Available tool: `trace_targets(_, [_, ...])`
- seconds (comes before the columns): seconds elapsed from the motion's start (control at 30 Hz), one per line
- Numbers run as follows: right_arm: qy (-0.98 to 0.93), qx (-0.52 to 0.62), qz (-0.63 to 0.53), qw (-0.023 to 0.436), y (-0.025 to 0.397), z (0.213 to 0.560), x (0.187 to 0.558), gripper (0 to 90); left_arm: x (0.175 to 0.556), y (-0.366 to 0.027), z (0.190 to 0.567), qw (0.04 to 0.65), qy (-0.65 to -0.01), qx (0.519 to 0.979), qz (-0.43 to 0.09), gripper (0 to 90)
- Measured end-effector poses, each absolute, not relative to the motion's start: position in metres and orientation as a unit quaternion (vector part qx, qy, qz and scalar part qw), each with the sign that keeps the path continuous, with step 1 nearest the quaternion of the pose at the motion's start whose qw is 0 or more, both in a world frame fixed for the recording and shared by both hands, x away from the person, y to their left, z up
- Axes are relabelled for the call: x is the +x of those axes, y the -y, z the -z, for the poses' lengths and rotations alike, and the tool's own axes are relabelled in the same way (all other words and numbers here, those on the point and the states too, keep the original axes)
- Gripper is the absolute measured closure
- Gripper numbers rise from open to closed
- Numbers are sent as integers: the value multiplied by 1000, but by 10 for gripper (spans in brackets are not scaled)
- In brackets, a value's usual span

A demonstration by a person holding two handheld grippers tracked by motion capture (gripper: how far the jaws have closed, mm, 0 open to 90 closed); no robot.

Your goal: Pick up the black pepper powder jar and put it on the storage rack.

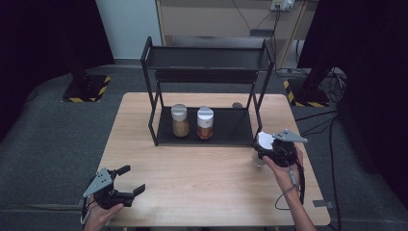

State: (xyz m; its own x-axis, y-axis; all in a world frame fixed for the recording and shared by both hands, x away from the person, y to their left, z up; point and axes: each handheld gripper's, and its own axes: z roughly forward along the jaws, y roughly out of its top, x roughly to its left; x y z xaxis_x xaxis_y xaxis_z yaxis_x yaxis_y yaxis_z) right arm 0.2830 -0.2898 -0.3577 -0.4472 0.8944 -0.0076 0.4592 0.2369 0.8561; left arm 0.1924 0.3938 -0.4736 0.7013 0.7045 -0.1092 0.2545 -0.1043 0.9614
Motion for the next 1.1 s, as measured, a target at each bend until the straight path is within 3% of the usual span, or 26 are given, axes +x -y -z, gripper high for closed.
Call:
trace_targets(0.47, [-762, 424, -423, 248, 264, 337, 292, 310, 193, -394, 474, 580, -333, 718, -193, 24])
trace_targets(1.1, [-766, 428, -409, 251, 227, 324, 336, 310, 192, -395, 474, 581, -334, 717, -193, 24])
